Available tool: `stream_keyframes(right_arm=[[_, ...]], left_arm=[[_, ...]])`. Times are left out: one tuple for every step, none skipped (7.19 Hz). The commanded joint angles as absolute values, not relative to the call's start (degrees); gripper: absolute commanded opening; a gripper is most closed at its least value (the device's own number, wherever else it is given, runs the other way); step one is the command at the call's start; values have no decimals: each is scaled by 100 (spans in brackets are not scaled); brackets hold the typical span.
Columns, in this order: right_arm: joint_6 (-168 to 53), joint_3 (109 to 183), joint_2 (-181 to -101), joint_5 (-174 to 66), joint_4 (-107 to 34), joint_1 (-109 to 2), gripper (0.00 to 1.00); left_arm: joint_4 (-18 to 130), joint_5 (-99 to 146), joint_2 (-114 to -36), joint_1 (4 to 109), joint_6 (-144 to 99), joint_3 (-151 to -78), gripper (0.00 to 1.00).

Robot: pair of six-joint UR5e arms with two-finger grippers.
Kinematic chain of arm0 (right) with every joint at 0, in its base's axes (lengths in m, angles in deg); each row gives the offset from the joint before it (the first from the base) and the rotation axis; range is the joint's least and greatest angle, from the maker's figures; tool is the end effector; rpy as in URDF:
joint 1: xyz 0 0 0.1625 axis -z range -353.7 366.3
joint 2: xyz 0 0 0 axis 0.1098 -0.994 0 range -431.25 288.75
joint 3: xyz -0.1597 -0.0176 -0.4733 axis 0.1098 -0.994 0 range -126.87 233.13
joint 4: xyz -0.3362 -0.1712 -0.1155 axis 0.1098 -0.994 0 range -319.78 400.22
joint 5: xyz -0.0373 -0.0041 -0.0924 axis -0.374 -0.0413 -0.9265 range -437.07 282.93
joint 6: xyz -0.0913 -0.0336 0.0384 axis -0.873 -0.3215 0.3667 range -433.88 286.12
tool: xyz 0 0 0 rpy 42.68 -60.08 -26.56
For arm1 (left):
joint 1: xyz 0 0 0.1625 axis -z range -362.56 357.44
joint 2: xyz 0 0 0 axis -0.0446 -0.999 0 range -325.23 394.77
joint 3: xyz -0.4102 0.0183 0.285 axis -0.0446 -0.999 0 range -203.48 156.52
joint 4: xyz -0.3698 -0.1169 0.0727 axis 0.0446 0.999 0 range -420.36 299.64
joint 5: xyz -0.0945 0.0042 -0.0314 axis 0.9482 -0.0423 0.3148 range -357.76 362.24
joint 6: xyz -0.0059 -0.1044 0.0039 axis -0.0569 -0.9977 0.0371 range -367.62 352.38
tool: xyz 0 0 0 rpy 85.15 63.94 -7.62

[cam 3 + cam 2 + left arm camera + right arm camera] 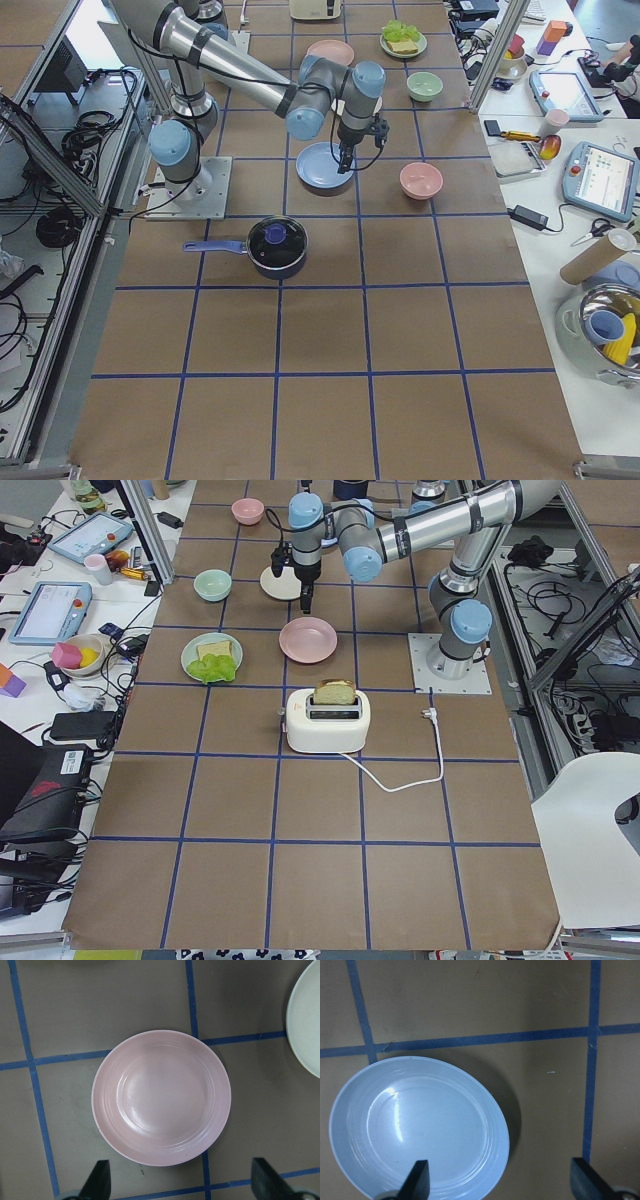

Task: Stack three plates with pink and blue
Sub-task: 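Grasp the pink plate rim with the left gripper while the right grasps the blue plate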

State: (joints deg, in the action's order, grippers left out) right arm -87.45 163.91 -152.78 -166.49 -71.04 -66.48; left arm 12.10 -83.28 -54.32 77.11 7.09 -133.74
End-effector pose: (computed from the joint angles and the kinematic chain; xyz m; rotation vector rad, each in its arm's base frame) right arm -0.0144 -0.5000 0.3580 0.0993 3.0865 0.2037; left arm -0.0605 -0.4570 0.4318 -0.1148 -3.0562 -0.0213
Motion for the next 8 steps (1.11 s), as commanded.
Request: stream_keyframes(right_arm=[[-9222,17107,-15229,-16602,-7973,-6542,100],[-9216,17134,-15124,-16515,-7966,-6394,100],[-9224,17160,-15010,-16375,-7975,-6340,100],[-9242,17160,-15009,-16382,-7931,-6340,100],[-9277,17195,-14913,-16399,-7948,-6340,100],[-9268,17213,-14886,-16391,-7966,-6331,98],[-9260,17291,-14825,-16391,-7975,-6331,95],[-9268,17318,-14815,-16400,-7975,-6331,90]], left_arm=[[873,-8319,-5488,7969,68,-13554,100],[663,-8345,-5601,8241,-232,-13554,100],[374,-8336,-5768,8478,-670,-13554,98],[241,-8336,-5909,8672,-892,-13554,83],[231,-8319,-6067,8839,-1259,-13554,83],[213,-8371,-6190,9024,-1350,-13554,82],[100,-8380,-6313,9087,-1473,-13580,82],[12,-8406,-6445,9087,-1552,-13650,74]])
